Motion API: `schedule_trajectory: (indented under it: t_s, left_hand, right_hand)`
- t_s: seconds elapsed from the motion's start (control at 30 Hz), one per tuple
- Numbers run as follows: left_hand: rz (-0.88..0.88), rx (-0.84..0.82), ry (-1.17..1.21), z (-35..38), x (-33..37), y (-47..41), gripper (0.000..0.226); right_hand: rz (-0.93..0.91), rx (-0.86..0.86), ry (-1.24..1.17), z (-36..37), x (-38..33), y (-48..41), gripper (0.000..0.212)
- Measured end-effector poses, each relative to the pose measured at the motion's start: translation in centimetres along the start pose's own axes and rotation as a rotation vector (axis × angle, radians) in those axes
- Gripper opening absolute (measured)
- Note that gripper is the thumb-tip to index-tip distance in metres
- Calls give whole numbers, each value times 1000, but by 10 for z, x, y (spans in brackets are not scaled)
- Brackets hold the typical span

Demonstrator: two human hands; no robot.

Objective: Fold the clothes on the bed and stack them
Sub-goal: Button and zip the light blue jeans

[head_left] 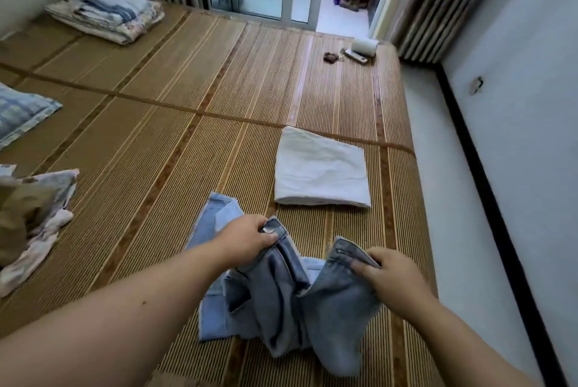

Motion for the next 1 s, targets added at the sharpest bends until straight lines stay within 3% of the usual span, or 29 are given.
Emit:
schedule_trajectory:
  t_s: [0.13, 0.2, 0.37, 0.43, 0.53, 0.67, 0.73, 0.83, 1.0]
  left_hand:
    - [-17, 182, -60, 27, -18, -50, 14]
    - [13, 303, -66, 39, -23, -74, 24]
    - [115, 426, -62, 77, -26, -142, 36]
    - [59, 509, -212, 101, -35, -158, 53]
    - [83, 340, -372, 158, -61, -158, 78]
    - [-75, 104, -517, 223, -127, -145, 96]
    - [-140, 66, -531, 233, -161, -140, 92]
    - [-58, 120, -567, 232, -191, -134, 73]
    - [6, 243, -302, 221, -179, -133, 17]
  right_hand:
    - [81, 116, -2, 29, 49, -29, 30]
    - [87, 179, 37, 44, 67, -52, 29]
    - [93, 283, -20, 92, 107, -122, 15]
    - [100, 240, -97, 124, 121, -137, 45]
    - [84, 39, -109, 183, 133, -128, 81]
    - [132, -127, 109, 256, 157, -83, 79]
    - [229, -157, 177, 272, 169, -63, 70]
    - [282, -155, 244, 277, 170, -58, 65]
    - [129, 203, 231, 266, 132, -90, 51]
Point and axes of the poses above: each hand's wrist, its own y-axis away from the middle knuckle, its own z-axis out of the palm, x = y × z, the point moved 2 cm from there along -y, towards the middle knuckle, and after that the axes turned 13 degrees about -z, right-handed, at the moved point
